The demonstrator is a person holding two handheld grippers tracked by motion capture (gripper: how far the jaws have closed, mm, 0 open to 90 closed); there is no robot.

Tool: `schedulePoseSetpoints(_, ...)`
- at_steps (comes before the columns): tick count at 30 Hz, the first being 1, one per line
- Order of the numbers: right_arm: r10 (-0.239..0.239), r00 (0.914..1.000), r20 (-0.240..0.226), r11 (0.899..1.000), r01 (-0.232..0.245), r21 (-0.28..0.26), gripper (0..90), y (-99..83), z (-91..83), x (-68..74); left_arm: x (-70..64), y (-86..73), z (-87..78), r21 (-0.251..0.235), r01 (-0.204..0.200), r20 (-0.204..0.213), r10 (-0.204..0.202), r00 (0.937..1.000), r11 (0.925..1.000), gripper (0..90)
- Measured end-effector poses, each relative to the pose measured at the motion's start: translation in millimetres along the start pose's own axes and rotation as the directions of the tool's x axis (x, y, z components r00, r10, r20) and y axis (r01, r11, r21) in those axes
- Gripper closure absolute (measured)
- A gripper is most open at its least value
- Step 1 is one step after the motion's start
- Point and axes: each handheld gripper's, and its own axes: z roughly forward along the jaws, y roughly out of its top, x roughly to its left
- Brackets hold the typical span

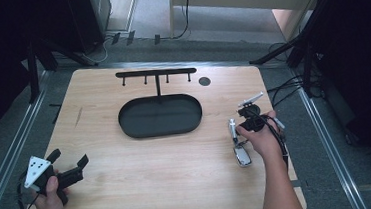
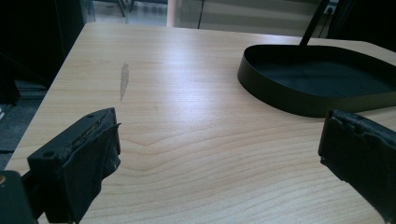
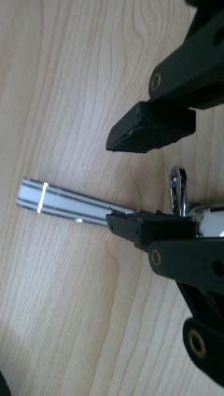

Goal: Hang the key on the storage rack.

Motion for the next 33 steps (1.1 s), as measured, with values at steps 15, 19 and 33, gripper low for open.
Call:
schedulePoseSetpoints(15,0.034,0.9991,-0.024,0.996,-0.032,0.084,60.5,5.9,20.1,13.4,0.2,0.1,0.0,0.002,0.0,0.0,0.0,1.0,1.0,0.0)
schedulePoseSetpoints(19,0.029,0.9991,-0.031,0.994,-0.026,0.105,60.8,5.2,25.8,16.9,0.1,0.1,0.2,0.001,-0.001,0.001,0.001,1.0,1.0,0.0)
schedulePoseSetpoints(33,-0.003,1.0,-0.004,0.999,0.003,0.035,75.7,-5.4,24.2,21.5,-0.2,0.1,0.2,0.003,-0.003,0.0,0.003,1.0,1.0,0.0)
